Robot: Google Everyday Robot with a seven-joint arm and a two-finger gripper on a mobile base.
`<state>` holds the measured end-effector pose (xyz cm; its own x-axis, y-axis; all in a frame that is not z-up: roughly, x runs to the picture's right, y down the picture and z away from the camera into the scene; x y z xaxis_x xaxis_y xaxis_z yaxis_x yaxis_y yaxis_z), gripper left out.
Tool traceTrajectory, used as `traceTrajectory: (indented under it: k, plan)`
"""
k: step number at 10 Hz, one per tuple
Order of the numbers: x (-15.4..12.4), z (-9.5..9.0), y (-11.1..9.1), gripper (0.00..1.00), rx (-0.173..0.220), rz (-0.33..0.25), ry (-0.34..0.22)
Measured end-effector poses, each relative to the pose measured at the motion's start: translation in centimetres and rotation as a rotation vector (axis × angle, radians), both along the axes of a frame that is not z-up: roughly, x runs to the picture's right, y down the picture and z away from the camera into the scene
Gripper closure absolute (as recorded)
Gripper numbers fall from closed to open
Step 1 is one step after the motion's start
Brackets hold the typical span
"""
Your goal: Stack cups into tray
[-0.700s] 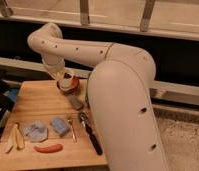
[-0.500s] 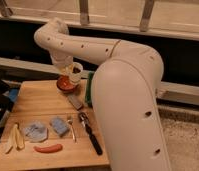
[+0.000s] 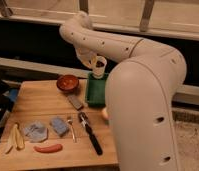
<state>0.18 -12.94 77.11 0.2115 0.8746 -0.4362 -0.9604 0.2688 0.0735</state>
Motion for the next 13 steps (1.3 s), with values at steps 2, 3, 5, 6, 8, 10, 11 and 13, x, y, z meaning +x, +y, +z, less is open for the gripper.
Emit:
traceTrajectory:
  k: [2, 3, 5, 6, 8, 10, 11, 13]
  plan:
    - [2.1, 2.0, 1.4, 1.00, -0.015, 0.059, 0.024]
    - [2.1, 2.7, 1.9, 1.00, -0.023, 0.069, 0.028]
    - [2.2, 3.7, 2.5, 1.00, -0.040, 0.085, 0.036]
    - [2.3, 4.0, 2.7, 1.00, -0.048, 0.092, 0.037]
    - [2.3, 4.7, 3.2, 1.00, -0.056, 0.107, 0.029]
    - [2.0, 5.1, 3.3, 1.00, -0.046, 0.134, -0.009]
    - [1.6, 5.2, 3.4, 1.00, -0.036, 0.156, -0.068]
    - [1.0, 5.2, 3.5, 1.00, -0.022, 0.173, -0.146]
